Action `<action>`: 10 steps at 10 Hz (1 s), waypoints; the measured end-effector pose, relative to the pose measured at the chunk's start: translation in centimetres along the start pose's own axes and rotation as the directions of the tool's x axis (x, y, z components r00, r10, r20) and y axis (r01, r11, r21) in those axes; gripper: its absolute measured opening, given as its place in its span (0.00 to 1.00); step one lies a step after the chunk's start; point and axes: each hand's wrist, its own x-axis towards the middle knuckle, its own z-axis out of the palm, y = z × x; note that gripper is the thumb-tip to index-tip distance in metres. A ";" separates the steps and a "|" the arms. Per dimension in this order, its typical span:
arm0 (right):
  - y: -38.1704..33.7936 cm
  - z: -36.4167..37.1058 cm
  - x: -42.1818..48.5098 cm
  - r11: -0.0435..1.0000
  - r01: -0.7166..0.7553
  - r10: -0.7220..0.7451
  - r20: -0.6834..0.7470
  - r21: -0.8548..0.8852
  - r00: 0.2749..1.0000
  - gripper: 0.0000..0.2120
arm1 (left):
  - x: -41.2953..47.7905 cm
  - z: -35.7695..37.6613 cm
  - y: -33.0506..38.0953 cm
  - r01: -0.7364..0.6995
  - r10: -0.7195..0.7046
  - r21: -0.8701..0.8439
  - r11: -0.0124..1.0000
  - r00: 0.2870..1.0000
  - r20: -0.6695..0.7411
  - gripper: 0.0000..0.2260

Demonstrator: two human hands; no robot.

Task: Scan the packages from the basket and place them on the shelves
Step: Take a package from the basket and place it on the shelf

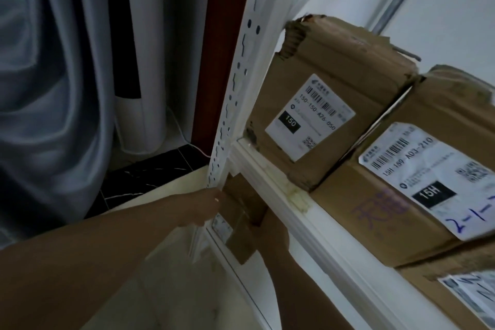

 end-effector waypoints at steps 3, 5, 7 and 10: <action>0.9 0.2 -0.9 0.998 -0.021 0.025 -0.057 0.067 0.998 0.36 | -2.2 0.9 -0.5 0.068 -0.066 0.019 0.998 0.993 -0.097 0.08; 6.4 -1.9 -6.1 0.998 -0.041 0.044 0.042 -0.057 0.998 0.47 | -6.9 6.5 0.3 -0.019 0.036 0.231 0.973 0.997 -0.069 0.18; 15.4 -3.0 -16.1 0.992 -0.114 0.121 0.127 -0.059 0.985 0.45 | -13.5 16.8 0.9 -0.040 0.068 0.357 0.933 0.995 -0.067 0.16; 30.9 -7.9 -30.8 0.955 -0.294 0.297 0.188 -0.049 0.936 0.34 | -23.3 36.1 -2.1 -0.116 0.071 0.469 0.876 0.991 0.112 0.11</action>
